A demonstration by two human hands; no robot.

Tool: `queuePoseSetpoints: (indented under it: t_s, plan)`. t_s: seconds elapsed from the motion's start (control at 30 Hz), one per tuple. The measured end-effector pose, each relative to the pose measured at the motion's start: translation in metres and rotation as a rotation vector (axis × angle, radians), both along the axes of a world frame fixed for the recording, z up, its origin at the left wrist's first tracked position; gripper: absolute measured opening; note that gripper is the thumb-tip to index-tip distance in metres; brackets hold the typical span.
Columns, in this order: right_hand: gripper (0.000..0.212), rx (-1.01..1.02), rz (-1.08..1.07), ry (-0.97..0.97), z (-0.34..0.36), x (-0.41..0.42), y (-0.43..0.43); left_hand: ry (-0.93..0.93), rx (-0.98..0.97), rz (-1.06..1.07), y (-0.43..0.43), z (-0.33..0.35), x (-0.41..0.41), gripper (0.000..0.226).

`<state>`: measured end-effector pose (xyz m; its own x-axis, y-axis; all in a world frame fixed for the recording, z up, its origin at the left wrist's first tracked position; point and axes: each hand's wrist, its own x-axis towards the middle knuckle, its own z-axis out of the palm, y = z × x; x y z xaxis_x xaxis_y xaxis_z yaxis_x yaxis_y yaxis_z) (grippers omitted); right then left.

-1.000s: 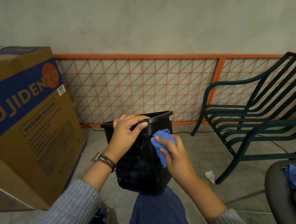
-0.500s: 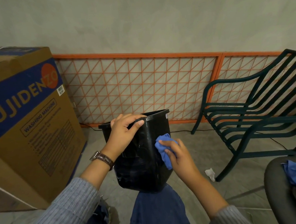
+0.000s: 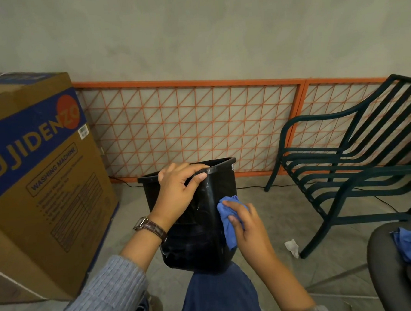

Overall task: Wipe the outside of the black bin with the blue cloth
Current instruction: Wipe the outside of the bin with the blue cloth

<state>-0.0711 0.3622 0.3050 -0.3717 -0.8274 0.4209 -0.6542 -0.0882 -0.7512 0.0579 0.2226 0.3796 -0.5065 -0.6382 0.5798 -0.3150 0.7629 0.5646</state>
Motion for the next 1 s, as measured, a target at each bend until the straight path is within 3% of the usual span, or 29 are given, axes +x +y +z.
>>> queuePoseSetpoints:
  t_s: [0.2,0.37,0.53,0.7,0.87,1.0]
  plan:
    - [0.028,-0.012,0.064,0.018,-0.01,-0.005,0.009,-0.016,-0.036,-0.003,0.004,0.002,-0.001,0.033]
    - [0.034,0.011,0.017,0.029,-0.003,-0.008,-0.002,-0.003,-0.009,0.013,0.001,0.002,-0.002,0.034]
    - [0.028,-0.015,0.12,0.169,-0.023,-0.009,0.009,-0.011,0.037,-0.005,-0.005,-0.001,0.002,0.032]
    - [0.039,0.019,0.048,0.011,-0.009,-0.011,-0.001,-0.006,0.046,0.006,-0.005,0.0,0.001,0.029]
    - [0.028,-0.022,0.154,0.177,-0.028,-0.004,0.014,-0.012,0.072,0.005,-0.006,-0.002,0.003,0.025]
    - [0.034,0.052,0.079,0.044,-0.022,-0.015,0.005,-0.011,0.058,0.007,-0.004,0.0,0.002,0.024]
